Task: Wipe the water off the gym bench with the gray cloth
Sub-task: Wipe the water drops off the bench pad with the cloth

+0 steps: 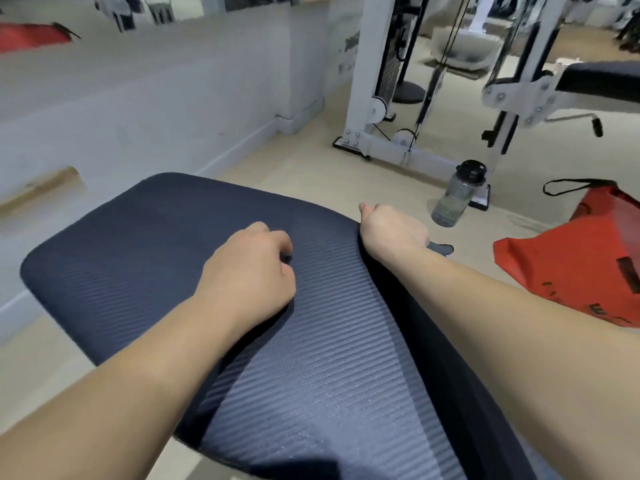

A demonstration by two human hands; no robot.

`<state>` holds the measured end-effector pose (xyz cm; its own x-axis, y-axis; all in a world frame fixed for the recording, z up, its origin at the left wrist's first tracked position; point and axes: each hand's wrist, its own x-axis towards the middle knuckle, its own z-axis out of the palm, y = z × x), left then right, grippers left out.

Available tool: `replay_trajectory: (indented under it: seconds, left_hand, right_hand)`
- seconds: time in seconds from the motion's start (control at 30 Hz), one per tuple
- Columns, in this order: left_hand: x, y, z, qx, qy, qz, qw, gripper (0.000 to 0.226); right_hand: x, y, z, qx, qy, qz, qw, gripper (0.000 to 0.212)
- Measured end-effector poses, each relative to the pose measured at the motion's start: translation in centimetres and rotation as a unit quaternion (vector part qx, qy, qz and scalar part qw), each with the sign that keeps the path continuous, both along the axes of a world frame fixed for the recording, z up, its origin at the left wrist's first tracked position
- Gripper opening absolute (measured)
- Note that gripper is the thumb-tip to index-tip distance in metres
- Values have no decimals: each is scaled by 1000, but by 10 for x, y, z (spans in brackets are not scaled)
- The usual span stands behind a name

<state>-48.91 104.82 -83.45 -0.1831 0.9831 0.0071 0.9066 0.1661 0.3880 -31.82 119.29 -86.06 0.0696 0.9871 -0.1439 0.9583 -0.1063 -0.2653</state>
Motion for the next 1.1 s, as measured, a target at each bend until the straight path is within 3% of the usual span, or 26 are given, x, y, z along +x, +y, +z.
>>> replay_trajectory:
  seconds: [0.27,0.4,0.57,0.7,0.87,1.1]
  left_hand:
    - [-80,5,-10,10,-14,102,995,29]
    - [-92,10,-14,16,-21,113,993,31]
    - [-95,14,-14,25,-17,95,995,31]
    - [-111,14,-12,10,-8,95,995,33]
    - [-136,10,-9,-20,6,109,994,35]
    - [-177,12,-7,-6,-36,201,979,26]
  right_hand:
    - [-126,42,-4,25,13,86,996,52]
    - [-149,49,-5,27,12,127,991,47]
    - [-116,57,17,-34,24,154,987,74]
    - [-93,48,36,-74,2,209,975,50]
    - [-104,42,16,3,27,215,976,31]
    - [-220,48,6,37,48,234,970,34]
